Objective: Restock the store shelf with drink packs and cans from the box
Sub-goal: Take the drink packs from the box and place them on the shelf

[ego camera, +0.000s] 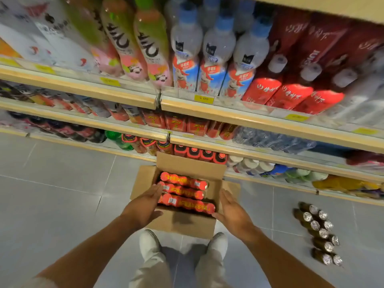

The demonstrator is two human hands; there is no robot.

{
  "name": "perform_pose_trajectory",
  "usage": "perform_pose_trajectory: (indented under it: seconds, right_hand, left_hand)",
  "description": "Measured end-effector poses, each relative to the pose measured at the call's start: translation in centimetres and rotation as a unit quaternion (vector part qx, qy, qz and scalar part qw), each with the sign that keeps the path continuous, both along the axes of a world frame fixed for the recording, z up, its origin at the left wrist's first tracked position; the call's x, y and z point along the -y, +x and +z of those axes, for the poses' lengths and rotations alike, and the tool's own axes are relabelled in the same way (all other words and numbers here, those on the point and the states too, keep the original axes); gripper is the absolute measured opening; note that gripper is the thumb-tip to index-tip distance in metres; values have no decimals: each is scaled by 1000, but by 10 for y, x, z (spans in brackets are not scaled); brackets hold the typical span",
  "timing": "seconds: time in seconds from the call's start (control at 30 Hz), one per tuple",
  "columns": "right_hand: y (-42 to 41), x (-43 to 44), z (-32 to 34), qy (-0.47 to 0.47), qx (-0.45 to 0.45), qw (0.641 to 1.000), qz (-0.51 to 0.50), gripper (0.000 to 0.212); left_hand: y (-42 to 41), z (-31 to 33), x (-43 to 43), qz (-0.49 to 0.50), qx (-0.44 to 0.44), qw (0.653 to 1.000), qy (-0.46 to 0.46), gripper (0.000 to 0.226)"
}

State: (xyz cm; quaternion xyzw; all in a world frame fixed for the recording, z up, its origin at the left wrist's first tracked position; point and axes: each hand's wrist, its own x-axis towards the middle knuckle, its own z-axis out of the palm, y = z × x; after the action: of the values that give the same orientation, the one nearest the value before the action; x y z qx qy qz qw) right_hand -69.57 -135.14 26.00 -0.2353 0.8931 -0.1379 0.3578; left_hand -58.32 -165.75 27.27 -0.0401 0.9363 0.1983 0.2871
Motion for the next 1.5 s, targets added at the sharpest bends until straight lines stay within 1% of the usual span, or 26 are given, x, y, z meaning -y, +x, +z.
perform_pose_trajectory:
  seconds: [0.07,0.13,0.2,0.23,0.27,0.33,0.37,0.4,0.43,0.53,0.6,0.67,0.73,0.8,0.97,1.03,1.1,1.17,1.23,1.3,1.4,1.5]
  right_hand:
    - [2,-3,-30,35,20,999,-19,87]
    - [4,-4,-61,40,35,998,-31,82]
    - [8,-2,-81,40,19,999,-28,80]
    - [12,-3,-97,50,10,999,-18,74]
    - [15,-5,-109,52,10,998,-20,69]
    - [24,-10,-134,70,26,997,-28,76]
    - [28,-11,-144,81,29,996,-23,79]
    - [30,-13,-153,88,29,995,-21,80]
    - [33,-15,-163,94,32,995,-22,80]
    - [39,-16,-193,100,33,993,-49,78]
    - [39,-16,-213,105,32,993,-53,76]
    - [37,-14,-231,106,29,993,-52,71]
    - [33,-9,-247,98,40,992,-70,63]
    - [30,-4,-264,100,47,990,-83,57]
    - [25,1,-320,138,45,987,-67,68]
    - [20,5,-340,143,47,987,-54,71]
    - [16,9,-362,153,51,986,-35,75]
    - [12,12,-378,171,61,983,-14,79]
    - [11,13,-392,196,69,978,7,79]
    - [12,14,-403,218,67,973,15,74]
    - [15,18,-412,236,42,971,16,64]
    - [16,22,-415,243,29,970,14,53]
  left_hand:
    - [8,-33,-3,7,21,1000,-10,89]
    - [13,-68,-6,22,41,999,-17,88]
    - [13,-88,-11,12,67,997,-32,88]
    - [15,-102,-15,1,72,997,-41,88]
    - [13,-111,-17,-5,48,998,-42,92]
    - [8,-125,-19,-25,37,998,-52,100]
    - [8,-135,-19,-18,25,998,-52,98]
    - [9,-145,-19,-15,31,998,-55,94]
    - [13,-159,-20,-34,37,996,-68,91]
    - [16,-196,-17,-56,34,993,-93,89]
    - [16,-220,-14,-62,49,992,-95,87]
    - [14,-244,-14,-60,58,991,-106,84]
    - [12,-269,-14,-89,67,986,-127,75]
    - [11,-289,-15,-82,75,986,-127,68]
    - [3,-341,-15,-73,23,989,-126,63]
    - [-3,-361,-13,-61,25,990,-124,65]
    - [-12,-383,-11,-56,40,990,-120,73]
    - [-19,-398,-11,-69,53,989,-119,83]
    - [-20,-413,-11,-74,75,987,-119,86]
    - [-18,-424,-13,-68,86,986,-124,83]
    - [-18,-433,-19,-75,74,982,-158,79]
    - [-22,-435,-22,-66,70,981,-167,78]
